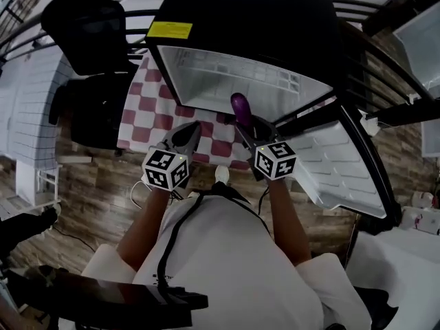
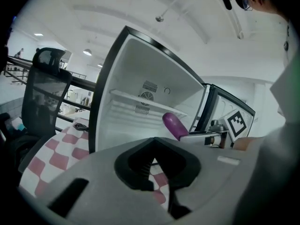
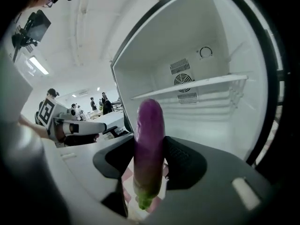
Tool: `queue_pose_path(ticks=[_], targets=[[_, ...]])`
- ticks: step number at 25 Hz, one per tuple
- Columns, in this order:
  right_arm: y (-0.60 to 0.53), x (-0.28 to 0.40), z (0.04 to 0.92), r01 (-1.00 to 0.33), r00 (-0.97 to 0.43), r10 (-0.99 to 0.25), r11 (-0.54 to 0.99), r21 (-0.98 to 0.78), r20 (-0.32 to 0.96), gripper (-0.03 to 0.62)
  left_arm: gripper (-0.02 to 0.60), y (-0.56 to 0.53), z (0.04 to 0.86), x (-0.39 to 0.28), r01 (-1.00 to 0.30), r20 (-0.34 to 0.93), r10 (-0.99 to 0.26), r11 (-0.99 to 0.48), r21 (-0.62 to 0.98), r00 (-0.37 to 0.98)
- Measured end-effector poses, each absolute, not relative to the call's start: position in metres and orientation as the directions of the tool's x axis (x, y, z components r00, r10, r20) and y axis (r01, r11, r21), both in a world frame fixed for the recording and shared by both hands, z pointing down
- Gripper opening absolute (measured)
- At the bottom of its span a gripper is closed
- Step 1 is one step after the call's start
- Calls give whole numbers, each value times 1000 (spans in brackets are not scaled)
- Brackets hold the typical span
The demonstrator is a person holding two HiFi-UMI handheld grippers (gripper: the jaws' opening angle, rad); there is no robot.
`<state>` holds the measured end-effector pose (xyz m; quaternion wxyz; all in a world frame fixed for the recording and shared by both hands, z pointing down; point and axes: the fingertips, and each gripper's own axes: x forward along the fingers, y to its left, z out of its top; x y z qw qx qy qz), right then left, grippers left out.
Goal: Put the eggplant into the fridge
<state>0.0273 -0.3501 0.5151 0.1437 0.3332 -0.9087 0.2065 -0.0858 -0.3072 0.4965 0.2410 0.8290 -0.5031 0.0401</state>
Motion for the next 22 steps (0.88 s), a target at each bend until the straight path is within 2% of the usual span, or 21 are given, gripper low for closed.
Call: queue_pose_path(ticks=[7,22], targets=[[-387,14,546,-636,-750,-487,717,-286,449,212,6,-327,517,-82,-877,347,-828,-317,361,441],[-434,-21,634,-714,-650,-486,655,-248,585,212,6,-356,553,-87,-920,405,-839,-254,299,364]])
